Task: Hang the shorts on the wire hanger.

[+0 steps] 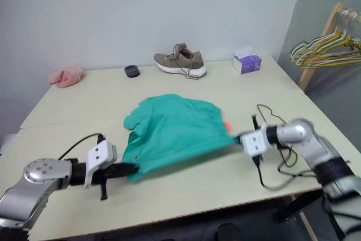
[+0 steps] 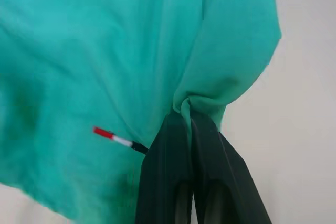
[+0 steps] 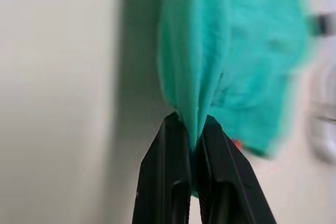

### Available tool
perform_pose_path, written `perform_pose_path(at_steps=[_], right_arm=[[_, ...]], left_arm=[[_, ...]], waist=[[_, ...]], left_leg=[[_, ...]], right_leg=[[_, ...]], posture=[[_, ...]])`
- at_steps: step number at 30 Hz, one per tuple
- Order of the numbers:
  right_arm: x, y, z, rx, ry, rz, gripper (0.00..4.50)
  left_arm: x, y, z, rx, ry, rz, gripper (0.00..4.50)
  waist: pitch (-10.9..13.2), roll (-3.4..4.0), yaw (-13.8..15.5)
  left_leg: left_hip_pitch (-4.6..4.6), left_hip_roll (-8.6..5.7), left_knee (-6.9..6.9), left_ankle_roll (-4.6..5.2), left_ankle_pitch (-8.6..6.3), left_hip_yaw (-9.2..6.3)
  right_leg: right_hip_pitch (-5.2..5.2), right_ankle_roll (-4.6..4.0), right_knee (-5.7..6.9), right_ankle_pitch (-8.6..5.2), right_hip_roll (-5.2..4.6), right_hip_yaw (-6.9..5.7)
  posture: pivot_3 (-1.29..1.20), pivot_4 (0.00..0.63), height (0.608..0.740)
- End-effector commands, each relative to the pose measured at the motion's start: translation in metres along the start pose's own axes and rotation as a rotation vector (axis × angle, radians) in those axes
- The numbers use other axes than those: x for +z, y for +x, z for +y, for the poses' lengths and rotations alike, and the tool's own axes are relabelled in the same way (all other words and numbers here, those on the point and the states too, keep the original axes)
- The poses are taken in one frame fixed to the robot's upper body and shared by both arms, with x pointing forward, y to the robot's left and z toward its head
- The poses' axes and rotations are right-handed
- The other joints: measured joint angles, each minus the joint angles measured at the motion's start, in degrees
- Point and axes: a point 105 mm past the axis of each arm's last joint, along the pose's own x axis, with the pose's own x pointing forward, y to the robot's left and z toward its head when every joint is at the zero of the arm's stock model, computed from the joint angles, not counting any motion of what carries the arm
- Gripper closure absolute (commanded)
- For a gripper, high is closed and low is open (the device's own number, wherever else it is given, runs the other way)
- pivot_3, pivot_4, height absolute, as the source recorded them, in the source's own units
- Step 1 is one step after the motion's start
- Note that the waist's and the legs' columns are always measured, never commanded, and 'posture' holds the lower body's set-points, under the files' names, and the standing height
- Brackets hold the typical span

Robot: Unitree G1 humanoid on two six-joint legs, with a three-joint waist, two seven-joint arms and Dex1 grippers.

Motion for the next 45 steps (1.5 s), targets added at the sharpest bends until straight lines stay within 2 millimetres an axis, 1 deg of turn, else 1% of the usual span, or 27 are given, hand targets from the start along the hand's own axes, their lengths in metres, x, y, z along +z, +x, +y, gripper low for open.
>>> perform_pose_path(at_steps=[1, 4, 7, 9, 11, 13, 14, 16, 19, 20, 21, 22, 23, 26, 28, 30, 31, 33, 34, 35, 36, 37, 39, 40, 42, 44, 45], right_arm=[[0.025, -0.007, -0.022, -0.040, 0.082, -0.083, 4.49], [0.020, -0.008, -0.053, -0.095, 0.220, -0.093, 4.49], [0.004, -0.015, -0.105, -0.209, 0.339, -0.055, 4.49], [-0.005, -0.022, -0.144, -0.338, 0.342, 0.009, 4.49], [-0.007, -0.033, -0.186, -0.497, 0.273, 0.102, 4.49], [0.005, -0.051, -0.227, -0.690, 0.187, 0.167, 4.49], [0.017, -0.063, -0.247, -0.789, 0.118, 0.197, 4.49], [0.045, -0.087, -0.277, -0.951, -0.035, 0.223, 4.49], [0.093, -0.121, -0.304, -1.157, -0.271, 0.199, 4.49], [0.109, -0.131, -0.307, -1.215, -0.371, 0.176, 4.49], [0.119, -0.137, -0.308, -1.249, -0.437, 0.159, 4.49], [0.126, -0.139, -0.305, -1.267, -0.509, 0.139, 4.49], [0.128, -0.132, -0.298, -1.251, -0.584, 0.113, 4.49], [0.114, -0.101, -0.271, -1.148, -0.686, 0.055, 4.49], [0.090, -0.068, -0.247, -1.026, -0.663, 0.041, 4.49], [0.070, -0.040, -0.224, -0.908, -0.613, 0.039, 4.49], [0.060, -0.025, -0.210, -0.841, -0.585, 0.036, 4.49], [0.037, 0.013, -0.161, -0.630, -0.512, 0.017, 4.49], [0.034, 0.023, -0.143, -0.565, -0.497, 0.001, 4.49], [0.034, 0.028, -0.131, -0.516, -0.488, -0.012, 4.49], [0.035, 0.031, -0.120, -0.471, -0.485, -0.026, 4.49], [0.036, 0.035, -0.109, -0.424, -0.482, -0.041, 4.49], [0.036, 0.040, -0.090, -0.336, -0.470, -0.056, 4.49], [0.037, 0.041, -0.085, -0.311, -0.464, -0.061, 4.49], [0.034, 0.045, -0.054, -0.174, -0.439, -0.081, 4.49], [0.031, 0.044, -0.027, -0.042, -0.399, -0.088, 4.49], [0.029, 0.042, -0.016, 0.012, -0.369, -0.087, 4.49]], left_arm=[[0.012, -0.003, 0.009, 0.005, 0.062, -0.014, 4.50], [0.031, 0.001, 0.046, 0.116, 0.111, -0.071, 4.50], [0.062, -0.001, 0.101, 0.298, 0.158, -0.142, 4.50], [0.087, -0.005, 0.138, 0.436, 0.172, -0.195, 4.50], [0.115, -0.016, 0.174, 0.604, 0.196, -0.238, 4.50], [0.146, -0.037, 0.204, 0.792, 0.214, -0.284, 4.50], [0.162, -0.054, 0.216, 0.896, 0.229, -0.307, 4.50], [0.195, -0.093, 0.230, 1.090, 0.284, -0.355, 4.50], [0.243, -0.157, 0.227, 1.334, 0.444, -0.433, 4.50], [0.262, -0.180, 0.218, 1.417, 0.580, -0.431, 4.50], [0.274, -0.194, 0.210, 1.466, 0.676, -0.425, 4.50], [0.283, -0.205, 0.201, 1.511, 0.807, -0.396, 4.50], [0.287, -0.214, 0.191, 1.545, 0.956, -0.338, 4.50], [0.272, -0.214, 0.180, 1.528, 1.227, -0.166, 4.50], [0.242, -0.197, 0.183, 1.425, 1.312, -0.034, 4.50], [0.215, -0.184, 0.186, 1.346, 1.303, 0.021, 4.50], [0.197, -0.174, 0.188, 1.291, 1.254, 0.035, 4.50], [0.117, -0.126, 0.187, 1.027, 0.970, 0.064, 4.50], [0.082, -0.107, 0.175, 0.899, 0.837, 0.070, 4.50], [0.057, -0.093, 0.159, 0.780, 0.730, 0.077, 4.50], [0.037, -0.081, 0.140, 0.679, 0.635, 0.075, 4.50], [0.024, -0.073, 0.122, 0.596, 0.556, 0.068, 4.50], [0.006, -0.062, 0.090, 0.455, 0.428, 0.082, 4.50], [0.003, -0.060, 0.080, 0.413, 0.393, 0.092, 4.50], [-0.011, -0.049, 0.039, 0.227, 0.259, 0.113, 4.50], [-0.017, -0.043, 0.009, 0.090, 0.169, 0.132, 4.50], [-0.017, -0.042, 0.000, 0.051, 0.146, 0.141, 4.50]], waist=[[0.04, 0.07, 0.00], [0.33, 0.08, 0.32], [0.54, 0.03, 0.27], [0.50, 0.02, 0.24], [0.47, 0.00, -0.01], [0.44, -0.02, -0.56], [0.40, -0.08, -1.12], [0.35, -0.11, -2.30], [0.30, -0.20, -3.88], [0.29, -0.20, -4.62], [0.28, -0.22, -5.06], [0.28, -0.22, -5.47], [0.28, -0.22, -5.71], [0.13, -0.25, -6.22], [0.03, -0.18, -6.18], [0.04, -0.18, -5.89], [0.06, -0.18, -5.69], [-0.15, 0.06, -5.55], [-0.29, 0.24, -5.50], [-0.26, 0.42, -5.47], [-0.14, 0.39, -5.46], [-0.06, 0.28, -5.43], [-0.03, -0.02, -4.64], [-0.09, -0.20, -4.20], [-0.22, -0.47, -2.98], [-0.18, -0.41, -1.43], [-0.09, -0.11, -0.57]], left_leg=[[0.05, 0.01, 0.00, 0.00, 0.00, 0.04], [0.48, 0.01, 0.06, 0.13, 0.12, 0.02], [0.90, 0.00, 0.05, 0.28, 0.21, 0.02], [0.85, -0.04, 0.03, 0.37, 0.41, -0.11], [0.84, -0.05, 0.00, 0.11, 0.72, -0.18], [0.56, -0.09, -0.03, -0.05, 0.78, -0.17], [0.01, -0.12, 0.01, -0.18, 0.86, -0.17], [-0.86, -0.16, -0.04, -0.57, 1.09, -0.10], [-2.15, -0.17, -0.06, -0.60, 1.10, 0.16], [-2.42, -0.16, -0.11, -0.60, 1.10, 0.38], [-2.61, -0.13, -0.18, -0.59, 1.09, 0.49], [-2.63, -0.13, -0.22, -0.55, 1.07, 0.55], [-2.60, -0.14, -0.28, -0.47, 1.02, 0.61], [-2.32, -0.20, -0.44, -0.32, 0.92, 0.81], [-2.05, -0.29, -0.64, -0.14, 0.81, 0.93], [-1.77, -0.44, -0.35, 0.05, 0.73, 0.97], [-1.74, -0.56, -0.03, 0.17, 0.71, 0.96], [-1.67, -0.78, 0.05, 0.42, 1.05, 0.86], [-1.59, -0.80, -0.18, 0.61, 1.21, 0.80], [-0.93, -0.78, -0.09, 0.63, 1.21, 0.79], [-0.28, -0.79, -0.25, 0.65, 1.16, 0.84], [-0.18, -0.79, -0.20, 0.62, 1.13, 0.79], [-0.44, -0.65, -0.18, 0.58, 1.11, 0.73], [-0.55, -0.55, -0.09, 0.51, 1.08, 0.73], [-0.80, -0.37, -0.02, 0.49, 1.08, 0.69], [-0.62, -0.22, -0.05, 0.44, 1.04, 0.67], [-0.21, -0.18, -0.12, 0.41, 0.99, 0.69]], right_leg=[[0.02, 0.04, 0.00, -0.03, 0.00, 0.01], [0.33, 0.14, 0.05, 0.04, 0.01, -0.05], [0.73, -0.05, 0.04, 0.14, 0.01, -0.08], [0.66, 0.24, -0.01, 0.62, 0.01, -0.16], [0.38, 0.25, -0.03, 0.73, 0.04, -0.18], [0.13, 0.26, -0.01, 0.75, 0.01, -0.14], [-0.15, 0.05, 0.08, 0.99, -0.03, -0.13], [-1.13, 0.08, 0.11, 1.03, -0.13, -0.06], [-2.38, 0.14, 0.06, 0.99, -0.23, 0.10], [-2.82, 0.14, 0.13, 0.99, -0.25, 0.31], [-3.03, 0.14, 0.08, 0.99, -0.25, 0.40], [-3.13, 0.16, 0.06, 0.98, -0.23, 0.48], [-3.15, 0.22, 0.06, 0.95, -0.23, 0.58], [-3.15, 0.39, 0.06, 0.85, -0.16, 1.09], [-3.01, 0.50, 0.13, 0.78, -0.16, 1.36], [-2.75, 0.54, 0.59, 0.81, -0.19, 1.47], [-2.74, 0.57, 1.01, 0.81, -0.25, 1.49], [-2.73, 0.76, 1.25, 1.11, -0.31, 1.50], [-2.66, 0.84, 1.01, 1.35, -0.32, 1.53], [-1.97, 0.86, 1.04, 1.29, -0.32, 1.51], [-1.43, 0.88, 0.93, 1.13, -0.30, 1.54], [-1.30, 1.00, 1.02, 0.90, -0.32, 1.55], [-1.61, 0.70, 1.04, 1.03, -0.26, 1.53], [-1.70, 0.68, 1.05, 1.05, -0.19, 1.49], [-1.87, 0.52, 1.04, 1.13, -0.07, 1.34], [-1.57, 0.45, 0.89, 1.11, 0.03, 1.22], [-1.09, 0.47, 0.60, 0.91, 0.07, 1.20]], posture=[[-0.22, 0.000, 0.740], [-0.22, 0.000, 0.740], [-0.22, 0.000, 0.740], [-0.22, 0.000, 0.740], [-0.22, 0.000, 0.740], [-0.23, 0.000, 0.740], [-0.22, 0.000, 0.740], [-0.22, 0.000, 0.740], [-0.22, 0.000, 0.740], [-0.22, 0.000, 0.740], [-0.22, 0.000, 0.740], [-0.21, 0.000, 0.740], [-0.21, 0.000, 0.740], [-0.19, 0.000, 0.740], [-0.18, 0.000, 0.740], [-0.17, 0.000, 0.740], [-0.17, 0.000, 0.740], [-0.17, 0.000, 0.740], [-0.17, 0.000, 0.740], [-0.16, 0.000, 0.740], [-0.16, 0.000, 0.740], [-0.16, 0.000, 0.740], [-0.16, 0.000, 0.740], [-0.16, 0.000, 0.740], [-0.15, 0.000, 0.740], [-0.15, 0.000, 0.740], [-0.15, 0.000, 0.740]])
